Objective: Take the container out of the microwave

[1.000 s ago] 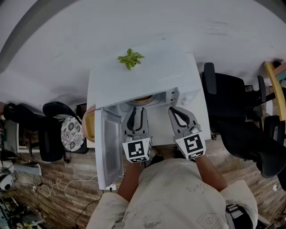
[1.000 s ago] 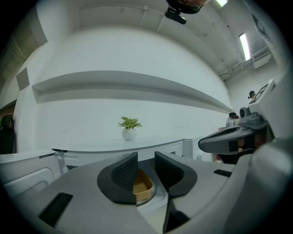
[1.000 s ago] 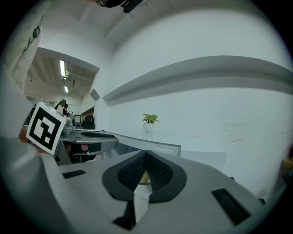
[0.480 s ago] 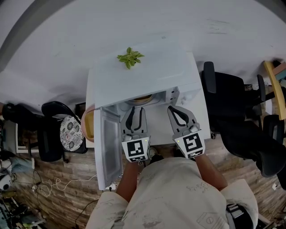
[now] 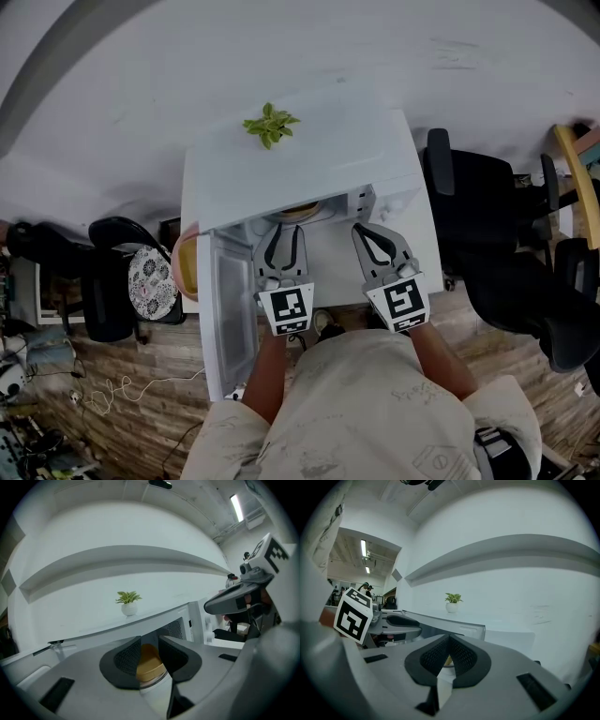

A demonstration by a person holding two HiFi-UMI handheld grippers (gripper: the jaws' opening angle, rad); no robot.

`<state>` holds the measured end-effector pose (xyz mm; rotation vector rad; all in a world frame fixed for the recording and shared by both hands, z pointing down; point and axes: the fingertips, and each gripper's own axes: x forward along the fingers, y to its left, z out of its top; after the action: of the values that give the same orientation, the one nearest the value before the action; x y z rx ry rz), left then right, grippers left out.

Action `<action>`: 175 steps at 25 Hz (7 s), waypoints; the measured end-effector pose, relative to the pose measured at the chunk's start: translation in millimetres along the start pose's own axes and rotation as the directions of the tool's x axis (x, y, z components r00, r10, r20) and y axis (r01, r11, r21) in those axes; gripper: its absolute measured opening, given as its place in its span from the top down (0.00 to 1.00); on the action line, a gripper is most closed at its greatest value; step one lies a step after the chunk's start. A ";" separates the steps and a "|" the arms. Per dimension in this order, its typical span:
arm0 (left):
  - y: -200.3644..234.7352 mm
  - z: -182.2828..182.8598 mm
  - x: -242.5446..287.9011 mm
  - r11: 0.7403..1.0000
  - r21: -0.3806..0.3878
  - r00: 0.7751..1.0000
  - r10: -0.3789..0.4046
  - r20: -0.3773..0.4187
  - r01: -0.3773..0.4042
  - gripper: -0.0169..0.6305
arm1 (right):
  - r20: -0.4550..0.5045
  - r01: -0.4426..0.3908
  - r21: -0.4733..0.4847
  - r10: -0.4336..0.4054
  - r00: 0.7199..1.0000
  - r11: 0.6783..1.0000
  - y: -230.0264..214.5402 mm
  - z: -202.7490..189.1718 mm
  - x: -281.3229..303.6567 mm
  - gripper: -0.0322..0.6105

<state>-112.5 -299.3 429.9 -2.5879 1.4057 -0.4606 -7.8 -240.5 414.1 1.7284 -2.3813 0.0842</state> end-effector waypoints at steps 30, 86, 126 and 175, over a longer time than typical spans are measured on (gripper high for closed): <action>-21.6 -63.2 51.5 0.864 0.456 0.957 -0.095 -0.274 0.216 0.79 | -0.020 -0.013 0.004 0.013 1.000 1.000 -6.4 -9.3 6.9 0.93; -29.0 -131.6 88.5 0.517 0.690 0.812 -0.016 -0.584 0.507 0.87 | -0.023 0.007 0.014 -0.007 1.000 1.000 -12.8 -13.2 1.3 0.93; -24.2 -131.3 76.3 0.529 0.686 0.802 0.019 -0.597 0.499 0.94 | -0.021 -0.025 0.014 0.025 0.999 1.000 -1.2 -16.2 -4.1 0.93; -43.3 -129.9 -9.3 0.601 0.621 0.755 0.044 -0.654 0.503 0.94 | -0.037 -0.189 -0.004 0.189 0.981 0.982 31.3 -23.8 11.8 0.93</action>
<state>-127.5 -267.2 562.5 -1.9026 0.6332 -1.6717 -37.9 -237.9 441.8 1.4793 -2.5093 0.1337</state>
